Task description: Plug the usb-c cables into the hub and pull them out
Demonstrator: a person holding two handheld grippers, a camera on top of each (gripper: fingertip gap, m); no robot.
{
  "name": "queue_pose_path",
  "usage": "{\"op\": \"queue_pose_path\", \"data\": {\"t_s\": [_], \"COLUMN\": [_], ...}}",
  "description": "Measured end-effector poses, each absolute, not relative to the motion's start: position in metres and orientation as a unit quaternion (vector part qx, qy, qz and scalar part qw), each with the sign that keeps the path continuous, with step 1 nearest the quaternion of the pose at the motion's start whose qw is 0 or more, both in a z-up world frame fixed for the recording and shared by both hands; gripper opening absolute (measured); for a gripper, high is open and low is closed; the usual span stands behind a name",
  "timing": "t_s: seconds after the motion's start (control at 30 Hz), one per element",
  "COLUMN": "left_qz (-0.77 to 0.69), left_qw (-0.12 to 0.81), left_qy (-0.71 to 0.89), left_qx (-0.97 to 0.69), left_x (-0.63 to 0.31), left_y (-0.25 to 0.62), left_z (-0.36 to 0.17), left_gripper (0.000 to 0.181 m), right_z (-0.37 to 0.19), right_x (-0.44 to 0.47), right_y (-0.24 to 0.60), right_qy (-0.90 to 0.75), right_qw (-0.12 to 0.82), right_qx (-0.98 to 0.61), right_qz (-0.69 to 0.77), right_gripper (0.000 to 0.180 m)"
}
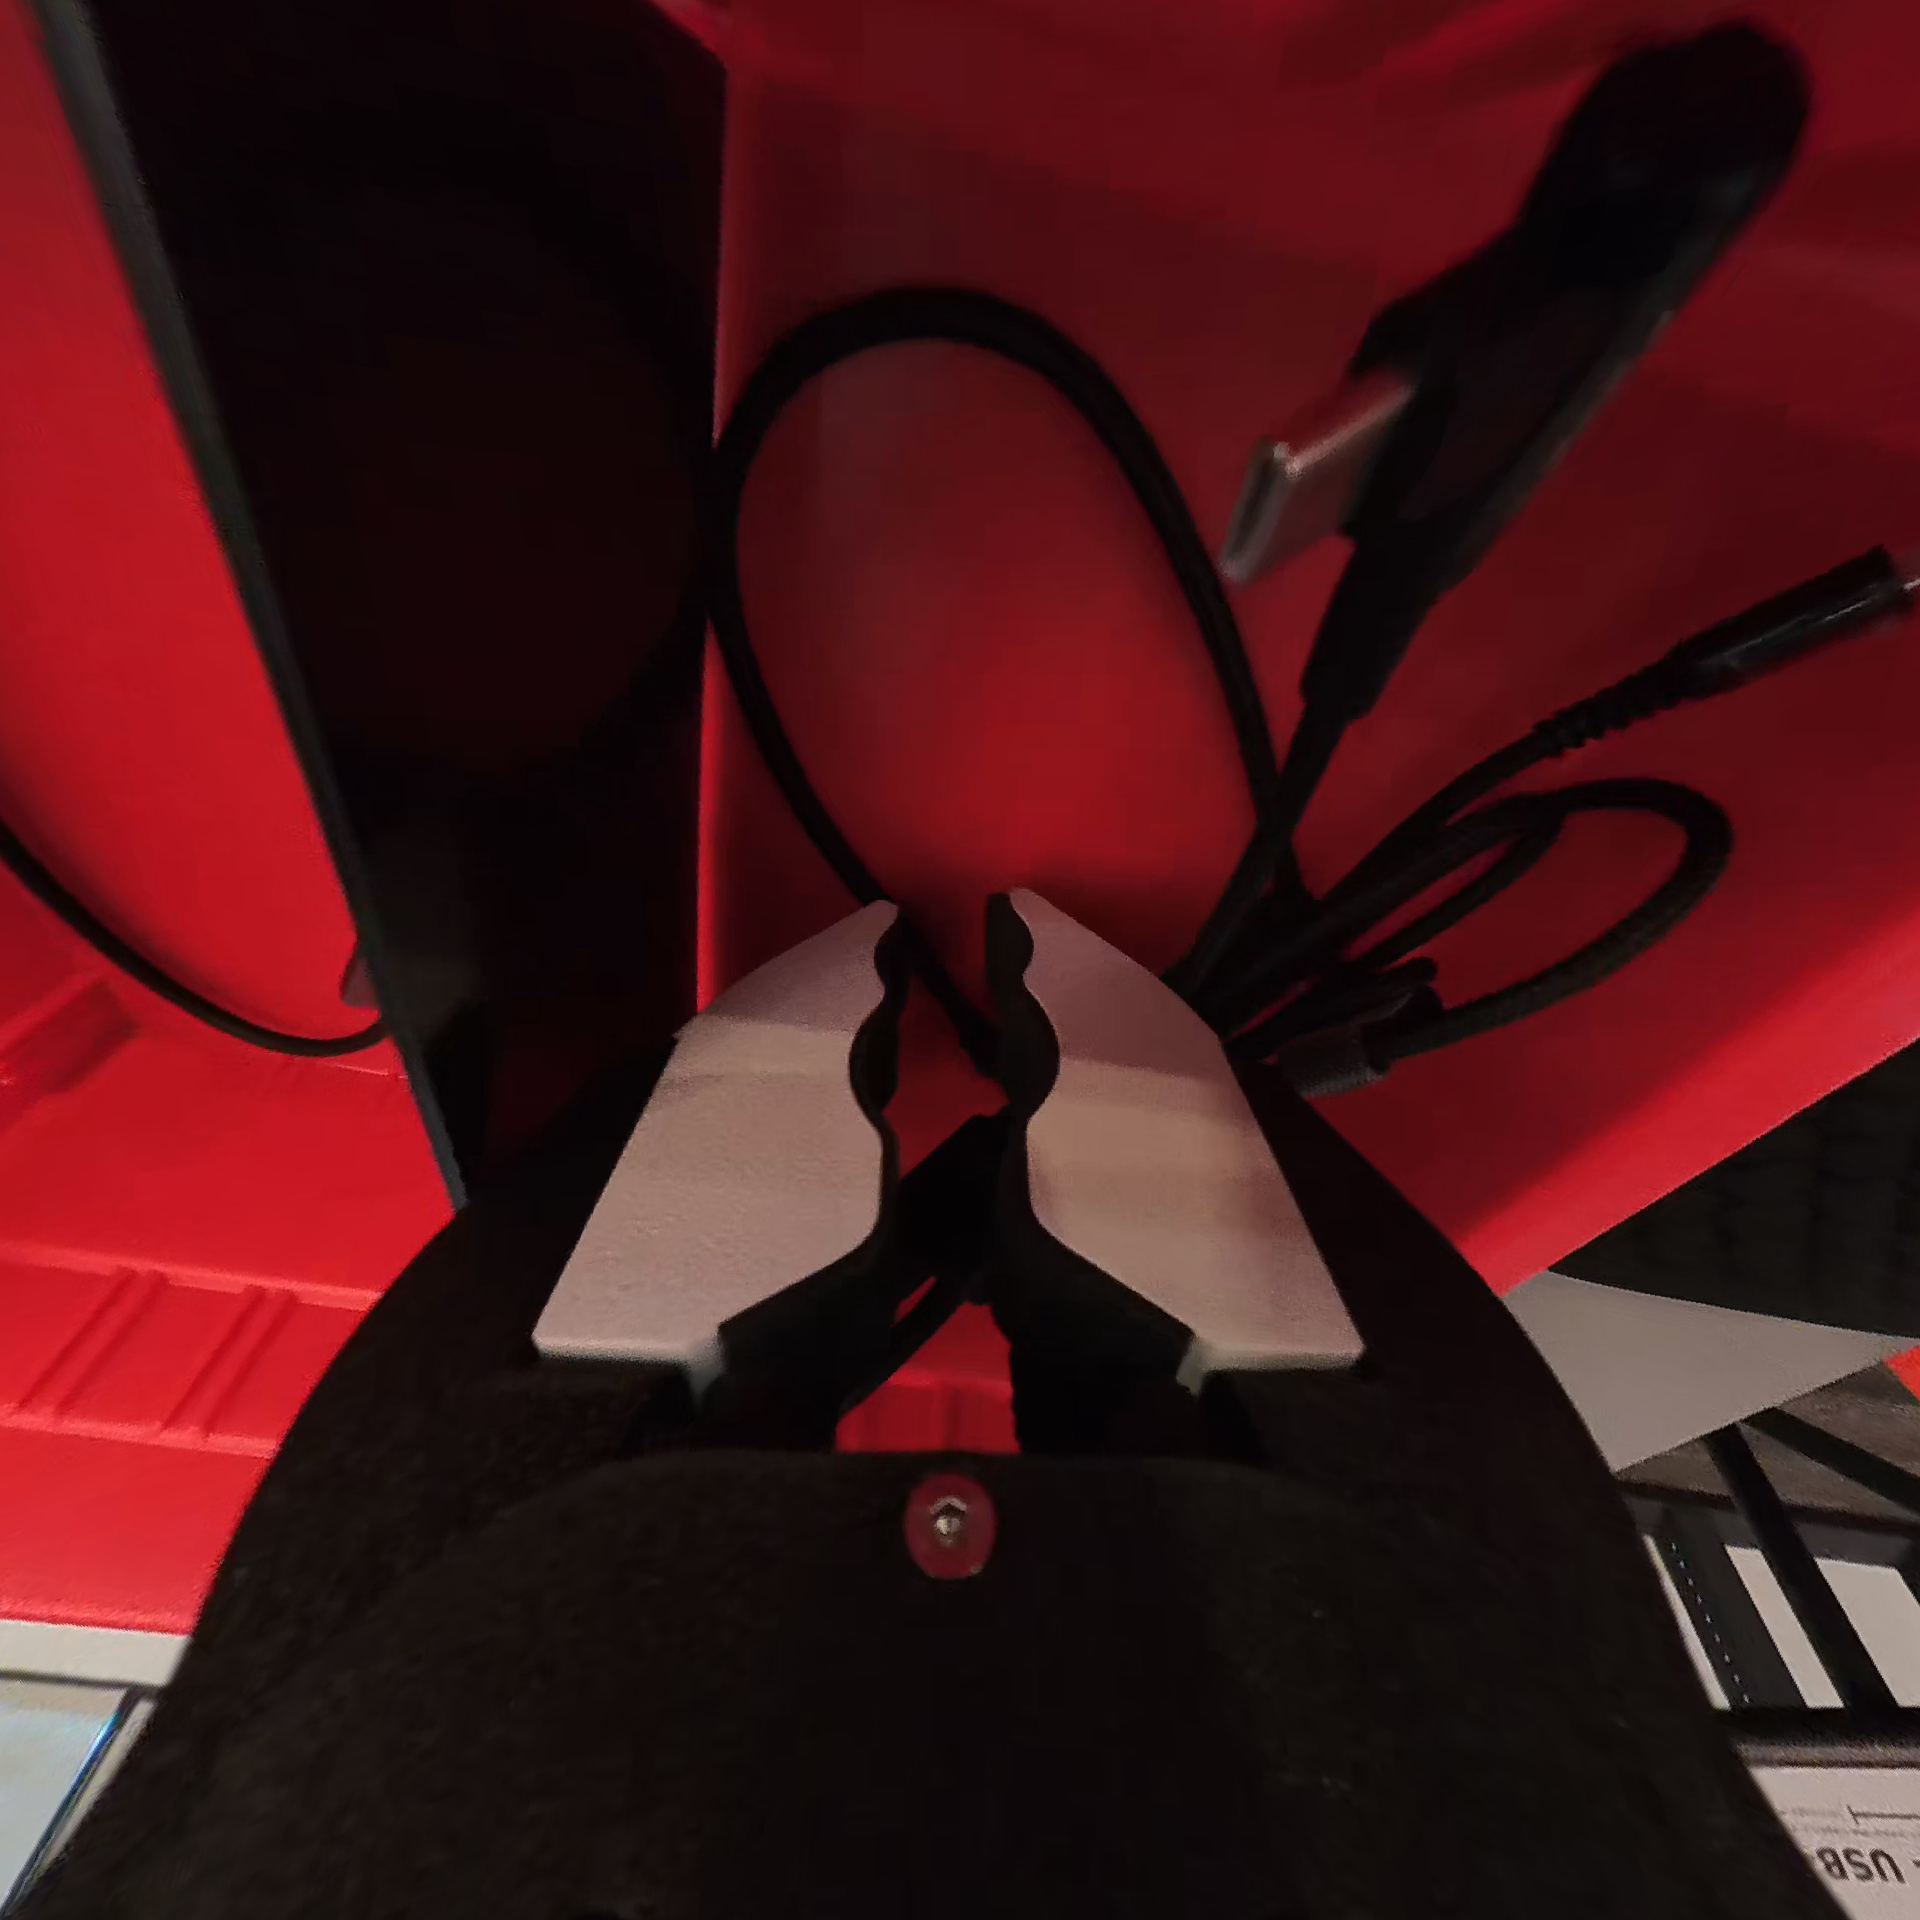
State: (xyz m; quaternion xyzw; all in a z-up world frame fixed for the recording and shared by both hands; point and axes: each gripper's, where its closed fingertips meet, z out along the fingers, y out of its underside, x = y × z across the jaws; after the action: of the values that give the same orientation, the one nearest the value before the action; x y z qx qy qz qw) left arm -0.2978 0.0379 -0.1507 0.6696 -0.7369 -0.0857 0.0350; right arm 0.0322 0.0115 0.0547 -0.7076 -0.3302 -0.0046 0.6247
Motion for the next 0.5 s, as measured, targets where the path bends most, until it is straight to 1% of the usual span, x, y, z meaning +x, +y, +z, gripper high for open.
{"op": "queue_pose_path", "data": {"t_s": [0.23, 0.27, 0.3, 0.33, 0.5], "left_qz": [-0.071, -0.066, -0.057, -0.052, -0.056], "left_qw": [0.008, 0.01, 0.013, 0.011, 0.006], "left_qy": [-0.731, -0.731, -0.732, -0.733, -0.732], "left_qx": [0.679, 0.679, 0.679, 0.679, 0.679], "left_x": [-0.296, -0.2958, -0.2952, -0.2946, -0.2954], "left_y": [0.0377, 0.0355, 0.032, 0.0307, 0.0307], "left_z": [-0.1513, -0.1526, -0.1538, -0.154, -0.1538], "left_gripper": [0.013, 0.012, 0.004, 0.0, 0.0], "right_z": [0.0506, 0.05, 0.0494, 0.0489, 0.0484], "right_x": [0.0274, 0.0266, 0.026, 0.0257, 0.0258], "right_y": [0.0091, 0.0086, 0.008, 0.0078, 0.0067], "right_qy": [-0.349, -0.352, -0.355, -0.358, -0.364], "right_qw": [0.614, 0.613, 0.611, 0.609, 0.607], "right_qx": [-0.708, -0.708, -0.708, -0.707, -0.706], "right_qz": [-0.007, -0.008, -0.008, -0.01, -0.012], "right_gripper": [0.043, 0.043, 0.043, 0.043, 0.043]}}
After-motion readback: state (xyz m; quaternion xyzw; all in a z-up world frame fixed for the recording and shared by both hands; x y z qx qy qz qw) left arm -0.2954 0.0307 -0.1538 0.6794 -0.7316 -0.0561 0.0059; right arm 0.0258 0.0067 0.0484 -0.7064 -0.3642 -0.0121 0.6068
